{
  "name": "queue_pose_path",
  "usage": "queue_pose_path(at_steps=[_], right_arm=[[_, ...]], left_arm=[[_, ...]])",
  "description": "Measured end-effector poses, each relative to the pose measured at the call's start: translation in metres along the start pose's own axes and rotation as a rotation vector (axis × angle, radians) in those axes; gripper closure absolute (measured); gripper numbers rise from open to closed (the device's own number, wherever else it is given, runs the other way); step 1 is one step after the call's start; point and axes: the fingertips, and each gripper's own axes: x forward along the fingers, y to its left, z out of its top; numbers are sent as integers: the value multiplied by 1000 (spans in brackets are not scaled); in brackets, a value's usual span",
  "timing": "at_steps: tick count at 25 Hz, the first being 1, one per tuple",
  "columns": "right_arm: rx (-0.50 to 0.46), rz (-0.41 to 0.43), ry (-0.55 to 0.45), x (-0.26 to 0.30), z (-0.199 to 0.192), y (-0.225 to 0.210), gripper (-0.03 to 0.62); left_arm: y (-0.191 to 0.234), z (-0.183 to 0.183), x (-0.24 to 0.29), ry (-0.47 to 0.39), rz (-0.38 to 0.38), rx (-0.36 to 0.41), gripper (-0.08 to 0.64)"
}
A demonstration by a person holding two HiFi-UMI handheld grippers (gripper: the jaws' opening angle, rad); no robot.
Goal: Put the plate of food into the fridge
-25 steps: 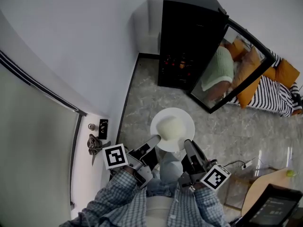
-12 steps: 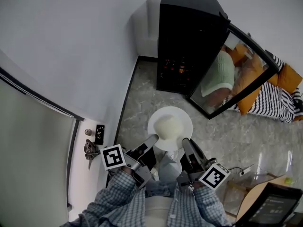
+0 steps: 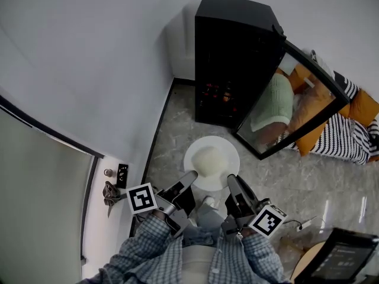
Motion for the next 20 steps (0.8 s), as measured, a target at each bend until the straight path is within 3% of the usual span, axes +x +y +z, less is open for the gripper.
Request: queue_pose_path(at_steps=[5, 20], right_arm=[[18, -1, 25, 14, 49, -16, 522], [-36, 29, 30, 20, 56, -20, 522]], left_arm=[[-10, 7, 49, -20, 28, -13, 543], [-4, 10, 57, -42, -17, -6, 542]])
